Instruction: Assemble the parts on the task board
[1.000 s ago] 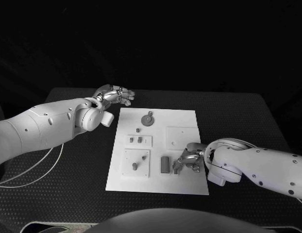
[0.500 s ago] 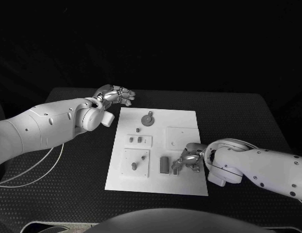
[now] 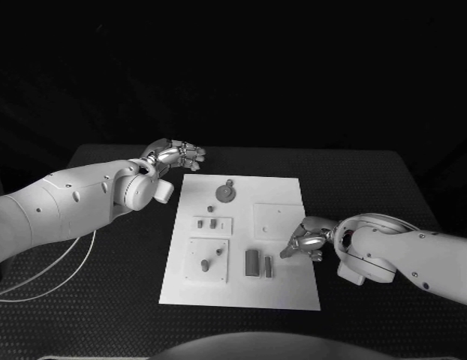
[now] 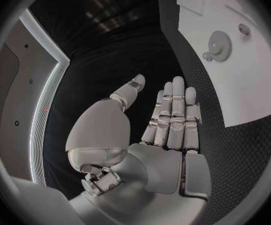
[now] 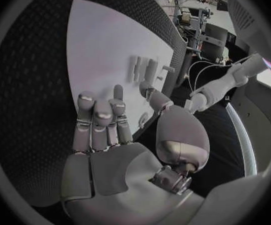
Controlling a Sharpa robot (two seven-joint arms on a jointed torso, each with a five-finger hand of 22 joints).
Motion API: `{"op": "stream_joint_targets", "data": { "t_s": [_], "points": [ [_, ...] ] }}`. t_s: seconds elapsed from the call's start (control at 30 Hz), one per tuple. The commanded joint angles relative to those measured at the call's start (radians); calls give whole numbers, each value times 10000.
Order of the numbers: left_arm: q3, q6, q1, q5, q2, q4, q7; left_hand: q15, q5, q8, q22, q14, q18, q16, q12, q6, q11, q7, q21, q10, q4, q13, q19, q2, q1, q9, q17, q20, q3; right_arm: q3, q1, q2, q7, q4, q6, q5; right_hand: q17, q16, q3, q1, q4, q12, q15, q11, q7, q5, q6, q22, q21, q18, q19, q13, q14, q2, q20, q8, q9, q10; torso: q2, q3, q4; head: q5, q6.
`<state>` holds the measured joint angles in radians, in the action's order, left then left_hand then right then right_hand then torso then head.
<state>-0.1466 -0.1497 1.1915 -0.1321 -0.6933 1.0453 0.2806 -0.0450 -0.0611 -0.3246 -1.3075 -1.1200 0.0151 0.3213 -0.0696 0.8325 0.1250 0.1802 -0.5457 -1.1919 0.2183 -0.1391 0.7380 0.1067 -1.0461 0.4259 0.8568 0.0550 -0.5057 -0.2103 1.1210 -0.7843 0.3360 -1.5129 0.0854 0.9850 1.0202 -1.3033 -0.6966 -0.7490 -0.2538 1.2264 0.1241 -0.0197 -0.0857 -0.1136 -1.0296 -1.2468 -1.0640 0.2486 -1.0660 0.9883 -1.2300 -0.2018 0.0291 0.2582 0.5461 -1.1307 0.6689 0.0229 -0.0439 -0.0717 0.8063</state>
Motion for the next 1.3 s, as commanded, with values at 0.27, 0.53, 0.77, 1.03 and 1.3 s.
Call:
{"op": "stream_joint_targets", "data": {
  "t_s": [0.27,0.53,0.77,1.03,1.3],
  "points": [
    [11,230,9,720,271,-505,122,-7,38,-144,-197,-63,31,-65,-278,97,-251,-62,41,-583,-60,-122,-30,-54,32,10,31,-16,-8,747,703,445,-4390,2470,193,-3279,-41,372,947,-603,-383,-278,-186,202,-239,-1065,429,32,237,128,729,-70,516,742,-235,-24,101,534,-332,42,-78,267,-1148],
    [24,371,31,1084,575,-1181,291,-17,34,-183,-192,-33,25,-101,-290,157,-286,-92,56,-651,-38,-137,-50,-92,1,17,24,-22,-16,1224,721,1797,-5277,5663,73,-5166,-626,1383,1200,-950,-354,-1323,-420,366,-420,-1117,649,254,1037,-18,1846,-836,1491,1011,-737,-88,120,1325,-685,120,-75,297,-1694],
    [39,800,120,1505,775,-1645,508,-269,47,-77,-197,774,60,-810,71,-88,-149,-253,153,297,-48,140,-244,-16,98,-68,-289,-227,37,1739,366,2653,-5715,7187,-390,-6488,-3367,5942,902,-1081,-350,-6044,-2046,1416,-826,-842,1442,1693,4203,-760,4680,-4782,3787,1275,-1696,-265,138,2883,-910,104,-115,164,-2067],
    [45,1426,109,2088,1100,-2188,610,-1089,120,413,430,3763,-151,-2589,85,-1255,-417,-931,1811,2450,-385,750,-2580,654,1658,-227,-1213,-1167,1018,2066,60,2920,-5959,7436,-602,-6986,-5270,8944,1791,-1160,-372,-9163,-2670,1648,-765,-33,2501,3046,6364,-859,5347,-7885,4235,1396,-2201,-464,-158,2308,-1089,41,-130,13,-2141],
    [35,1076,93,1830,1109,-2209,430,450,611,3246,4318,11200,-151,-3213,696,-8325,-1250,-1802,5457,11919,-2183,1391,-7380,-1067,10461,-4259,-8568,-550,5057,2107,32,2884,-5687,7348,-296,-6729,-10202,13033,6966,7490,2538,-12264,-1241,197,857,1136,10296,12468,10640,-2486,10660,-9883,12300,2018,-291,-2582,-5461,11307,-1082,24,-133,-5,-2133]
  ]
}}
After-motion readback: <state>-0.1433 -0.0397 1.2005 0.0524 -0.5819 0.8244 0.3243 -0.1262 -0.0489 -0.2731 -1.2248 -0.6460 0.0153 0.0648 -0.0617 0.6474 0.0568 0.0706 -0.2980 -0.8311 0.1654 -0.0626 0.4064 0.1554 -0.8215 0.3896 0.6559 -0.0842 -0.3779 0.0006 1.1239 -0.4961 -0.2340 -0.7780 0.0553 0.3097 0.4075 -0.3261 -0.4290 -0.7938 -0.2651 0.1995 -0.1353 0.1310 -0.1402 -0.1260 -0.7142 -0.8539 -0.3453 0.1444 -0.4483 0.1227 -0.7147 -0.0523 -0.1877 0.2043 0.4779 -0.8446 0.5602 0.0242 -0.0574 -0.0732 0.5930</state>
